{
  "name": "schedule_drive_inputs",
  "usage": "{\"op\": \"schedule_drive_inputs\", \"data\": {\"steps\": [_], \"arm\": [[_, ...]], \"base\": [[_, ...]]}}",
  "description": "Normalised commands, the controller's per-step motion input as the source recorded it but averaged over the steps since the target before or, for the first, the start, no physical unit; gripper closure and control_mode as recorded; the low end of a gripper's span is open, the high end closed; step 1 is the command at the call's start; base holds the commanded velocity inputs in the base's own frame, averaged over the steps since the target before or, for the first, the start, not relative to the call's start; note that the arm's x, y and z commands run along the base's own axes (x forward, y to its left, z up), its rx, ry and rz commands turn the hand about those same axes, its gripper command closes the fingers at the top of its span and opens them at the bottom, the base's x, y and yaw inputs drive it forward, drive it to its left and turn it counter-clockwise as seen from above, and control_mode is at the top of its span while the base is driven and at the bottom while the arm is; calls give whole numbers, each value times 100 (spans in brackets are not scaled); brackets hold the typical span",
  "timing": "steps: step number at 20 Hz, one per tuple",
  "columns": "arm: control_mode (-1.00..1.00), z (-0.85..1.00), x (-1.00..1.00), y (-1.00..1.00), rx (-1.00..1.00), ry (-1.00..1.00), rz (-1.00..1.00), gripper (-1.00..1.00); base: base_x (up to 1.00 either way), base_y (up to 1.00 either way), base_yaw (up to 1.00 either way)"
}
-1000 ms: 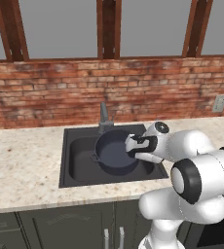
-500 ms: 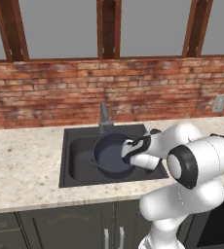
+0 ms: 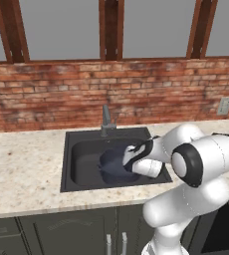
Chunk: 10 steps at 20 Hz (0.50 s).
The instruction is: Move the pot and pan from the stove into the sink.
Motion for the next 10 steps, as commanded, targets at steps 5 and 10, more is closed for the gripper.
{"op": "schedule_drive_inputs", "data": {"steps": [5,10], "arm": [[-100,67,16,0,0,8,0,-100],[-100,91,12,0,0,13,0,-100]], "base": [[0,0,0],[0,0,0]]}}
